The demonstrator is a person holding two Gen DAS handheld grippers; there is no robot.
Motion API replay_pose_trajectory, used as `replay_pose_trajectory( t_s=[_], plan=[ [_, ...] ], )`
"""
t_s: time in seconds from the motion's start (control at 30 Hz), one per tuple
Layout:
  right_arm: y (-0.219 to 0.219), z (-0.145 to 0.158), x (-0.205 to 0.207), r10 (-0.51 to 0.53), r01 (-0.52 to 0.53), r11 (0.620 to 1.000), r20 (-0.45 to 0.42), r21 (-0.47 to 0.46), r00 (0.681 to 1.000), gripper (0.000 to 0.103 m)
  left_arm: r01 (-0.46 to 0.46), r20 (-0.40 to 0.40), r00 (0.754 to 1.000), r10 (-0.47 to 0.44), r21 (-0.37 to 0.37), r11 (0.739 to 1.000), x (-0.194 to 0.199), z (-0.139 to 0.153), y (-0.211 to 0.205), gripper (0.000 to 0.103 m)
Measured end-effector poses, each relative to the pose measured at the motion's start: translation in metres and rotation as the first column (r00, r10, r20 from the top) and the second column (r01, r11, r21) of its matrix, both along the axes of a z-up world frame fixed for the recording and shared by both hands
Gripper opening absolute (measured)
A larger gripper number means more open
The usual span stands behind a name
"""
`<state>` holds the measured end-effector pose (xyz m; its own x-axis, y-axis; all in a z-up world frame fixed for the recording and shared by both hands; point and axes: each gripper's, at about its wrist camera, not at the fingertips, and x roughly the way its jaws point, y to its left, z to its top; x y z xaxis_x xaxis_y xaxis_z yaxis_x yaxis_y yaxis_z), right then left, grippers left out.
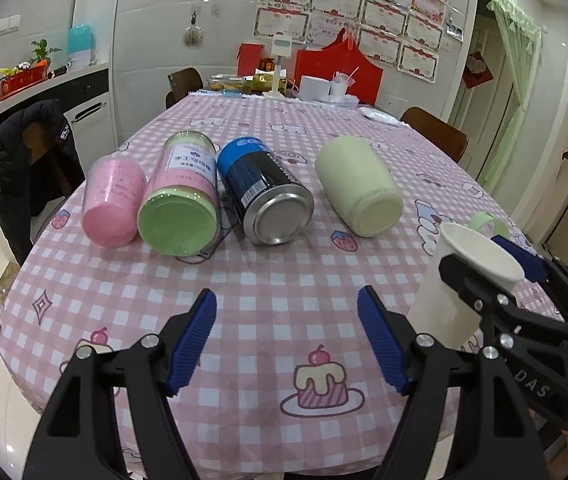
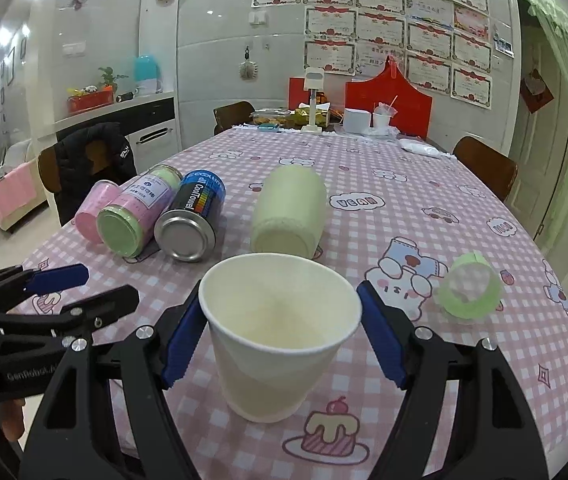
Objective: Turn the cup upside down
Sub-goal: 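Lower the upright white paper cup onto the tablecloth and open the right gripper, then withdraw the right tool from the white paper cup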
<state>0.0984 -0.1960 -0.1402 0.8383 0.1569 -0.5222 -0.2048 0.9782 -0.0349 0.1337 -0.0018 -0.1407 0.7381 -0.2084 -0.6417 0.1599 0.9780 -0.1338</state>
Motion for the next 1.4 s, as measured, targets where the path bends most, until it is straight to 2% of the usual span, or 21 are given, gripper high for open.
replay_pose_trajectory(
  t_s=[0.13,0.23,0.3,0.47,0.63,0.73,0.8,0.87,0.9,0.97,1.2,1.4],
  plan=[
    [0.001,-0.001,-0.003,0.004,-0.004,1.0,-0.009,0.008,1.0,0.073,0.003,-0.004,1.0,-0.003,0.003,1.0,-0.002,0.0,0.001,0.072],
    [0.003,0.002,-0.009,0.006,-0.006,1.0,0.001,0.013,1.0,0.08,0.0,0.007,1.0,0.0,0.01,1.0,-0.006,0.003,0.003,0.072],
    [0.003,0.004,-0.013,0.007,-0.007,1.0,0.008,0.021,1.0,0.081,0.004,0.016,1.0,-0.004,0.008,1.0,-0.009,0.006,0.003,0.072],
    [0.002,0.013,-0.024,0.004,-0.005,1.0,0.032,0.029,0.999,0.081,0.011,0.054,0.998,-0.012,0.016,1.0,-0.02,0.017,0.004,0.072],
    [-0.003,0.028,-0.038,-0.004,0.001,0.999,0.068,0.042,0.998,0.081,0.018,0.132,0.991,-0.021,0.026,0.999,-0.039,0.038,0.003,0.072],
    [-0.005,0.042,-0.051,-0.01,0.005,0.999,0.104,0.049,0.995,0.082,0.016,0.191,0.981,-0.022,0.029,0.999,-0.055,0.053,0.002,0.072],
    [-0.005,0.049,-0.059,-0.017,0.01,0.999,0.131,0.049,0.991,0.088,0.018,0.236,0.971,-0.025,0.03,0.999,-0.066,0.063,0.001,0.072],
    [-0.007,0.058,-0.069,-0.022,0.013,0.999,0.167,0.052,0.986,0.09,0.012,0.274,0.962,-0.022,0.039,0.999,-0.076,0.072,0.0,0.078],
    [-0.008,0.062,-0.073,-0.025,0.015,0.998,0.179,0.054,0.984,0.09,-0.014,0.312,0.95,-0.003,0.053,0.998,-0.084,0.078,-0.001,0.082],
    [-0.01,0.069,-0.081,-0.03,0.017,0.998,0.204,0.064,0.979,0.09,-0.032,0.366,0.931,0.002,0.073,0.997,-0.096,0.087,-0.002,0.082],
    [-0.011,0.084,-0.102,-0.043,0.027,0.998,0.278,0.062,0.96,0.091,-0.027,0.437,0.9,0.001,0.053,0.998,-0.121,0.107,-0.001,0.084],
    [-0.011,0.089,-0.111,-0.056,0.037,0.997,0.319,0.064,0.946,0.091,-0.021,0.461,0.887,-0.013,0.069,0.997,-0.128,0.111,-0.006,0.084]
  ],
)
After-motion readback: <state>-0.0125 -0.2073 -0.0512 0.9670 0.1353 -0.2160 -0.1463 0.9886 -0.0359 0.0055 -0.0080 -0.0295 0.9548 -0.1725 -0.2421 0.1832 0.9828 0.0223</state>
